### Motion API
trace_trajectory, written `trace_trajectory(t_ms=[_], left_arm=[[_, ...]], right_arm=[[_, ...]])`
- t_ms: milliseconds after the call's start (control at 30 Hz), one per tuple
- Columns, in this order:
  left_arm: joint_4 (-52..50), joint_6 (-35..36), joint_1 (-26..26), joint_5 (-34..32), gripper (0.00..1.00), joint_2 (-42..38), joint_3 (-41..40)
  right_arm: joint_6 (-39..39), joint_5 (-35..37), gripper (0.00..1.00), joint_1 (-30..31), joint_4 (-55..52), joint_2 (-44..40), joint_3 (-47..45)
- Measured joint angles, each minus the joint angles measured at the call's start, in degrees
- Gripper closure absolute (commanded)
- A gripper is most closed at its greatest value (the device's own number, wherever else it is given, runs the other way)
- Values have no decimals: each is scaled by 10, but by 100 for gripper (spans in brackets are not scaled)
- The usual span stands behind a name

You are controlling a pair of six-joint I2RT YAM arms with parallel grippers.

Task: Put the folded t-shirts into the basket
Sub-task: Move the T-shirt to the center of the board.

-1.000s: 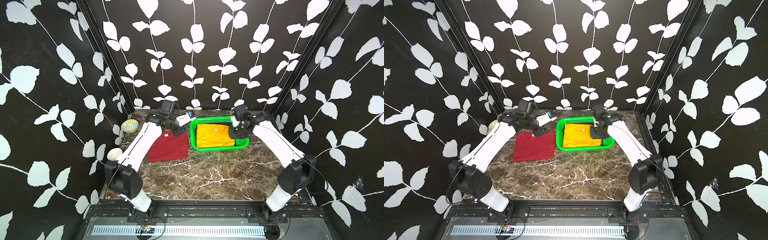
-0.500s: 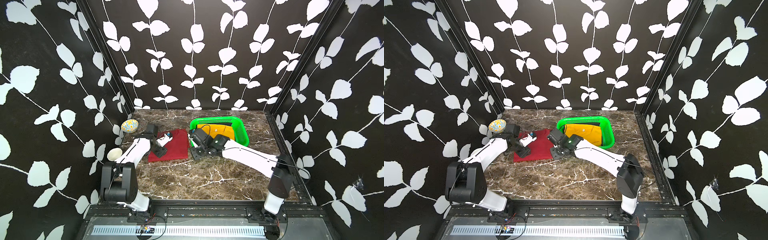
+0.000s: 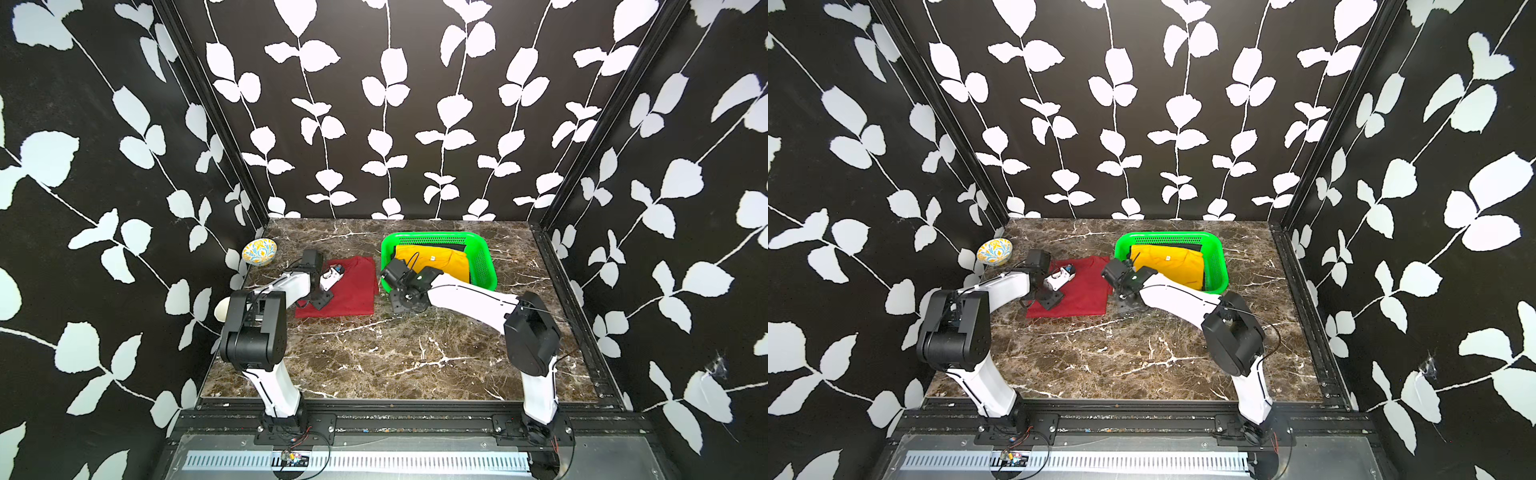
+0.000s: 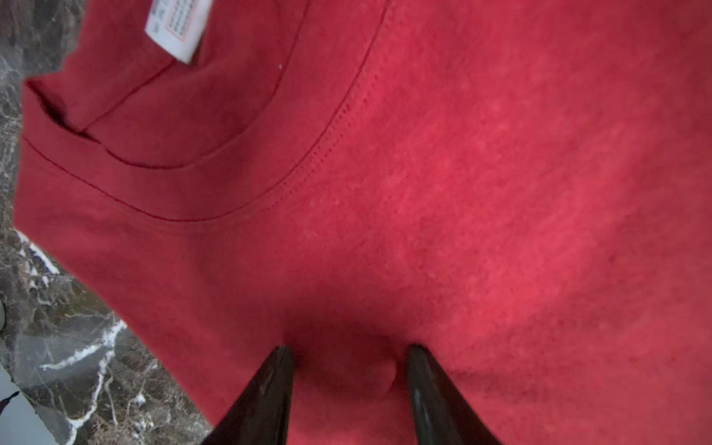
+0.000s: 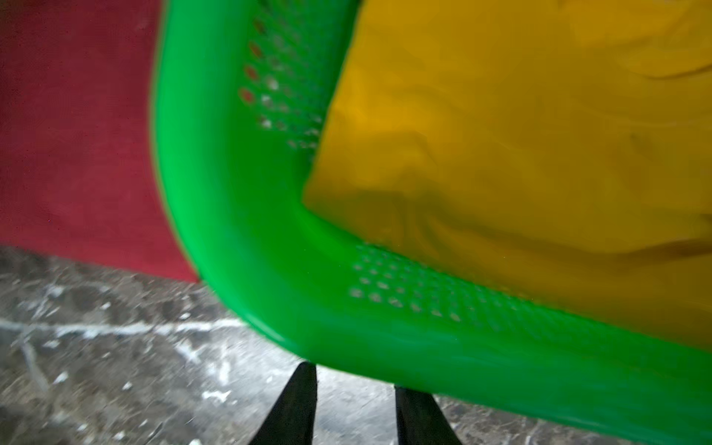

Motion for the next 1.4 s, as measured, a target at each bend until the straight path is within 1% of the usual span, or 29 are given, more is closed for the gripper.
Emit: trace_trajectory(t_ms=[167,300,400,467,600,667,767,900,1000,1100,1300,1400], left_arm=[[-7,21,-21,2,51,-8,-11],[-20,35,-42,28,51,-46,-51],[-44,46,-47,47,51,-76,-82],[-63,56,-47,58,51,-99,-102],[-134,81,-47,92,50,-151,-136],[-195,91,-47,118,48,-189,-146],[-261,101,-42,155,46,-252,-144],[-324,110,-9,191,44,-327,-124],[-351,116,14,196,44,-344,-103],[-361,119,26,197,42,-342,-96],[-351,109,33,189,37,-305,-85],[-333,109,32,181,35,-282,-76]], right_arm=[[7,11,64,-54,0,2,1],[-11,-14,63,-60,23,0,-1],[-40,-48,60,-45,68,-14,-22],[-65,-69,60,-24,93,-27,-36],[-101,-91,60,29,121,-24,-21],[-104,-109,61,57,138,-7,3],[-97,-130,61,80,164,26,27],[-78,-156,61,100,189,66,21],[-59,-167,61,113,206,71,-25],[-40,-171,62,126,237,62,-88],[10,-158,63,132,299,-8,-207],[27,-142,63,131,301,-70,-287]])
